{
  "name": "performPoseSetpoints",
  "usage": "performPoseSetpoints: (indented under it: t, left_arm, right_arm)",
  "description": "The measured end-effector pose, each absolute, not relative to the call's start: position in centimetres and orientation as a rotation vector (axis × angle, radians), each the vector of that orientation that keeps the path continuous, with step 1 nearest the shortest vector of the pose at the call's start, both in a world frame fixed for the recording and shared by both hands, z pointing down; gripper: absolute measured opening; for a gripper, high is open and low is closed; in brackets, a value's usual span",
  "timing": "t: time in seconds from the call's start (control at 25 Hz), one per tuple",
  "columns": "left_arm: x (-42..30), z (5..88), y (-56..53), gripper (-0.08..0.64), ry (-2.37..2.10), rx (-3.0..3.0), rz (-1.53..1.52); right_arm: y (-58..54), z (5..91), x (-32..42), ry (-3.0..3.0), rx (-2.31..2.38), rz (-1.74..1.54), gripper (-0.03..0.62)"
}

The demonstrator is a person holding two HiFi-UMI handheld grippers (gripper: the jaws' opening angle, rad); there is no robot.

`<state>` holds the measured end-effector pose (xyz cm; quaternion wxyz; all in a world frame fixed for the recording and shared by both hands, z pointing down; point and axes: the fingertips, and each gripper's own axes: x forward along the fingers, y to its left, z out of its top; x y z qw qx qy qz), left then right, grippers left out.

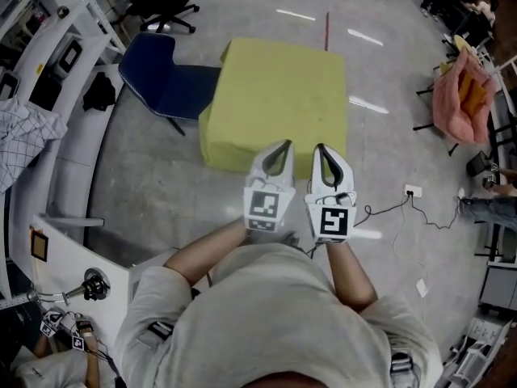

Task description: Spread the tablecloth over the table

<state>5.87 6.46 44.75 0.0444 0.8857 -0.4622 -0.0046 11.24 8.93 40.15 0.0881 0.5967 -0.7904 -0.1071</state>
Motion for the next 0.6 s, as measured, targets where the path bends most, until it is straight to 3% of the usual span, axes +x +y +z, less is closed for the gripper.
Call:
performPoseSetpoints:
  t: [0.6]
  left_arm:
    - [12.6,43.1,7.5,0.020,-1.406,2.791,-0.015]
  right_arm:
    - [9.9,39.4,18.1,-2.341,1.829,-0.315,0.006]
